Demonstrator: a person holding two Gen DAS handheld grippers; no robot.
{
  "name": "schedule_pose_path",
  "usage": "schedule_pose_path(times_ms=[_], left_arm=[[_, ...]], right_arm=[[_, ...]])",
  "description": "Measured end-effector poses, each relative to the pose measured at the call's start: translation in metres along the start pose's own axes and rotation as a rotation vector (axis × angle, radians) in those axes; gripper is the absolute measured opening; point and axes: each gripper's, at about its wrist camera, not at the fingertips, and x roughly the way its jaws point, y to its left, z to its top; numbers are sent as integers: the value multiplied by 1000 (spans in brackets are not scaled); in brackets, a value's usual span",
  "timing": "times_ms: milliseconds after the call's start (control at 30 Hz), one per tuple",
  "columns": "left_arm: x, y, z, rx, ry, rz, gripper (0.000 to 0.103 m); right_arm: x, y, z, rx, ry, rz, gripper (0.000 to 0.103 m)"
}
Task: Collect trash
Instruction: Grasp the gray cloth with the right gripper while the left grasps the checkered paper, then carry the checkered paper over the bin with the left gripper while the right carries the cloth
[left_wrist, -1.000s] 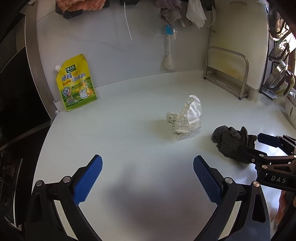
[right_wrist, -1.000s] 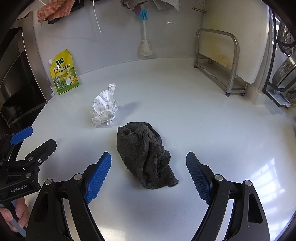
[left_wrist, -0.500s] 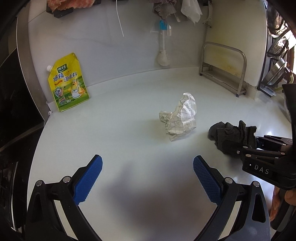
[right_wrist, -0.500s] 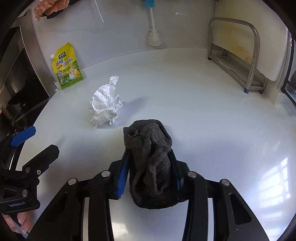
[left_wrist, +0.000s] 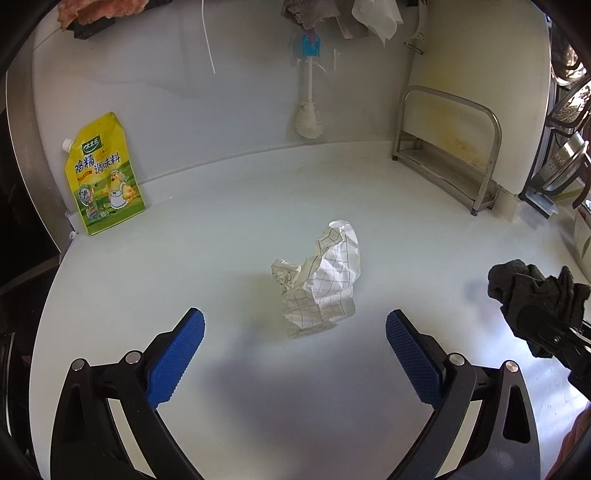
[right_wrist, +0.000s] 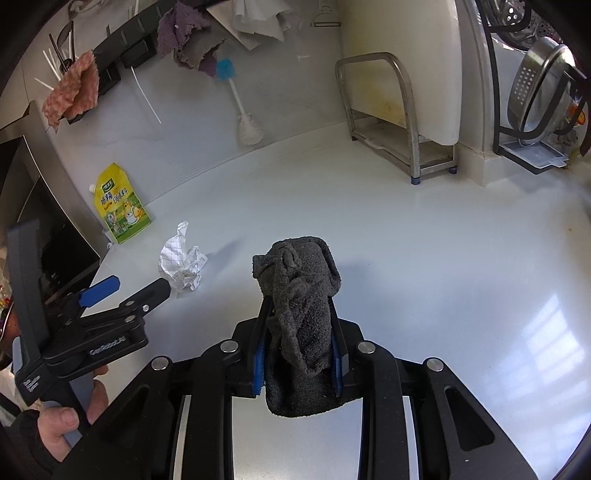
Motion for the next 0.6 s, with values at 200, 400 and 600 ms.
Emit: schedule_pose_path(times_ms=[200, 400, 600], left_arm=[[24, -12, 11, -4, 28, 26, 97], [45, -13, 21, -30, 55, 43, 83], [43, -2, 16, -67, 81, -15, 41]], right_arm=[[-9, -3, 3, 11, -21, 19, 25], [-10, -8, 4, 38, -24, 48, 25], [-8, -9, -2, 35, -16, 34, 25]])
